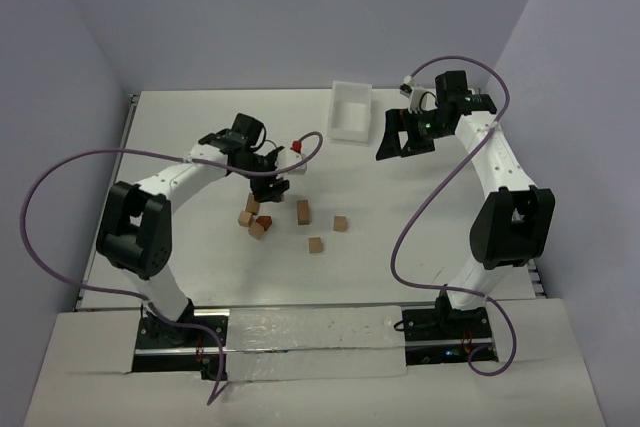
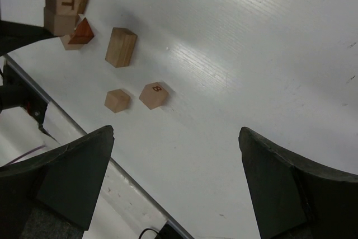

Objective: Build the wood block tower

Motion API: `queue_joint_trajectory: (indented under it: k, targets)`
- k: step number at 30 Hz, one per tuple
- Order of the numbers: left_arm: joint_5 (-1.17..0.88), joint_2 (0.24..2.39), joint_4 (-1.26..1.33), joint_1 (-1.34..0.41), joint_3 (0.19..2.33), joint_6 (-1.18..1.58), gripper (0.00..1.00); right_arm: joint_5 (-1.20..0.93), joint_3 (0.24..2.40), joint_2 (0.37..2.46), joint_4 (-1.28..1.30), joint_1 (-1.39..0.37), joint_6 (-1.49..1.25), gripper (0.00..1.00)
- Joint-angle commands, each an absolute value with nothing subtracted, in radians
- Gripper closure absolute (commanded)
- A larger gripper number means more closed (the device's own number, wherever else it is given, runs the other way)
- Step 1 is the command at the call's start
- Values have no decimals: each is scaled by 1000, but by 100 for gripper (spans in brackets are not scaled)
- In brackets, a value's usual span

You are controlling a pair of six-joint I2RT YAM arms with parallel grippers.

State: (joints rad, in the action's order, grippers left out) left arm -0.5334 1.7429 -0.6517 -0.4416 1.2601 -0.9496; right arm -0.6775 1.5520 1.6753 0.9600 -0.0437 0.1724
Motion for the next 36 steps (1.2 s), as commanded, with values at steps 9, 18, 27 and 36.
queue_joint_trajectory:
  k: [9,18,27,36]
  targets:
    - [-427,1627,-634,-684,1298,-612,71,-645,1591,1605,976,-52,161,0]
    - [-385,1723,-622,-713,1338,-597,71,-644,1589,1613,972,-52,162,0]
    - [-358,1799,-606,-719,1346,-622,65,-654,1591,1629,973,-52,167,0]
    - [-328,1825,-583,-718,1339,-652,63,-662,1590,1635,974,-52,168,0]
